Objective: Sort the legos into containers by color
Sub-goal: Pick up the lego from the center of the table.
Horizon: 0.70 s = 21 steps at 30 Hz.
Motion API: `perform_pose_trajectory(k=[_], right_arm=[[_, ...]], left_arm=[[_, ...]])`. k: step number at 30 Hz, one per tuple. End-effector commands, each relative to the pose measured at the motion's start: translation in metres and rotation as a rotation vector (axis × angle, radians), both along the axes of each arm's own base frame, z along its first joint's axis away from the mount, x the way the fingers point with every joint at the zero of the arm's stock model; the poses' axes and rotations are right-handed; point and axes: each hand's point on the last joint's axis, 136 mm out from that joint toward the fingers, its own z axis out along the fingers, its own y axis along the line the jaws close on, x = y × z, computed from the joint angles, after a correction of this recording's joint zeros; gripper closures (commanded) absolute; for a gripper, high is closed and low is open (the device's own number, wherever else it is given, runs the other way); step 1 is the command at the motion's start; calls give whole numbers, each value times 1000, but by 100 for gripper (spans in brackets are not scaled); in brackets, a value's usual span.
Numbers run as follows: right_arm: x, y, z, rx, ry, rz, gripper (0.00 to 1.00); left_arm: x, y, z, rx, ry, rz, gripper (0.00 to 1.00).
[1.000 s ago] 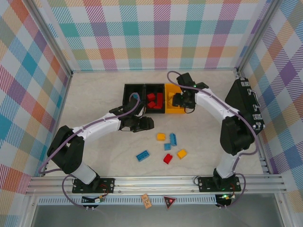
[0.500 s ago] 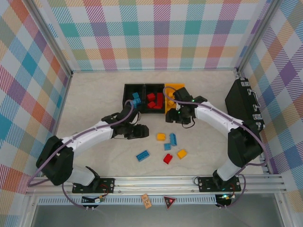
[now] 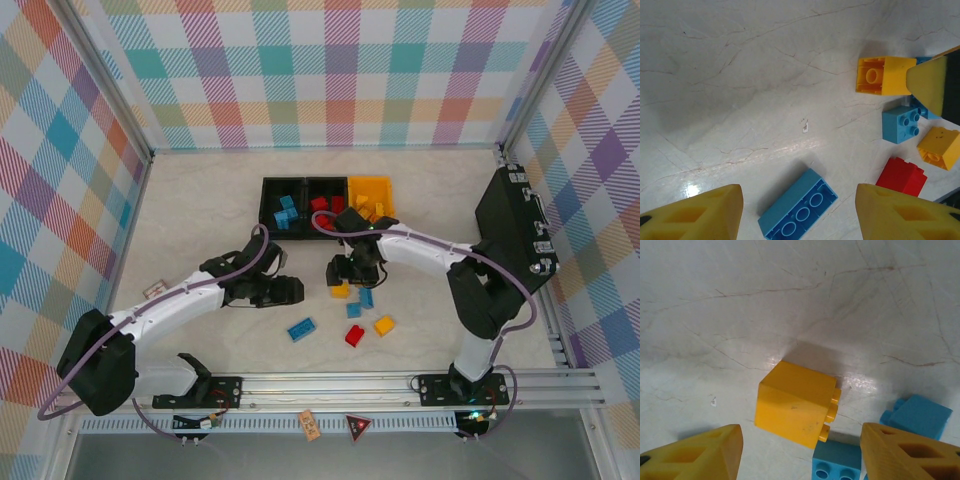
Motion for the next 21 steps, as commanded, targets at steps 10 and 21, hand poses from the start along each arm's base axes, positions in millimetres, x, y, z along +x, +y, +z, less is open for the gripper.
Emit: perform_pose_trajectory(k=[10, 21], right_arm=[[-6, 20, -17, -41, 71, 26, 35], [-1, 25, -24, -60, 66, 41, 53]], left_arm=[[-6, 4, -14, 30, 35, 13, 39], [-5, 4, -14, 28, 31, 15, 39]])
